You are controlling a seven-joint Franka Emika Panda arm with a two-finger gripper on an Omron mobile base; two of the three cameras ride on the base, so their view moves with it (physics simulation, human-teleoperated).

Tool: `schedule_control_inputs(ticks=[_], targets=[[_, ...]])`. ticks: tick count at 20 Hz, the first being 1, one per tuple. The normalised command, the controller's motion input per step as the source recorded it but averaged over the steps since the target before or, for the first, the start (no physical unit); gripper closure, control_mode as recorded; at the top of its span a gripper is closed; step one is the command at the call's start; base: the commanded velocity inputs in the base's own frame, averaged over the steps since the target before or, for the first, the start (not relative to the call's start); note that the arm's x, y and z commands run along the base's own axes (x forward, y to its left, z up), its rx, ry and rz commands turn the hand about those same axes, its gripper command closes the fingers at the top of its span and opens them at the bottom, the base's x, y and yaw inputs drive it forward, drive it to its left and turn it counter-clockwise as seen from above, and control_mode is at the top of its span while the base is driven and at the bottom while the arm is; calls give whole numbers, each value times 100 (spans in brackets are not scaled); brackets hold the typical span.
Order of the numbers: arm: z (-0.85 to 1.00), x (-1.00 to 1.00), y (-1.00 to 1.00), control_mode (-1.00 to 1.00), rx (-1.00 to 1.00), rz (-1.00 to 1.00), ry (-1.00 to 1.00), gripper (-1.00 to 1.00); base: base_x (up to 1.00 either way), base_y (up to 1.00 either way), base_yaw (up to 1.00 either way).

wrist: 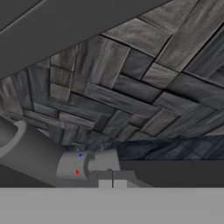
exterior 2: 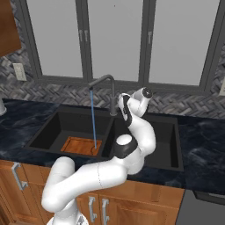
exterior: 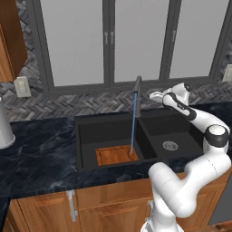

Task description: Turn on the sink faucet with hot water and rinse the cutting board for ten seconds, then turn off the faucet. Push the cutting board to reach the water if necessary.

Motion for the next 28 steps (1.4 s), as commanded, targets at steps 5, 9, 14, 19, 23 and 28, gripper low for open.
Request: schedule_control_inputs(ticks=[5, 9, 14, 19, 23, 28], targets=[[0, 0, 0, -100, 0, 0, 0, 100, 0, 0, 0], [0, 0, 0, -100, 0, 0, 0, 100, 0, 0, 0], [0, 0, 0, -100, 0, 0, 0, 100, 0, 0, 0], [0, 0, 0, -100, 0, 0, 0, 100, 0, 0, 0], [0, 0, 0, -100, 0, 0, 0, 100, 0, 0, 0], [0, 0, 0, -100, 0, 0, 0, 100, 0, 0, 0]])
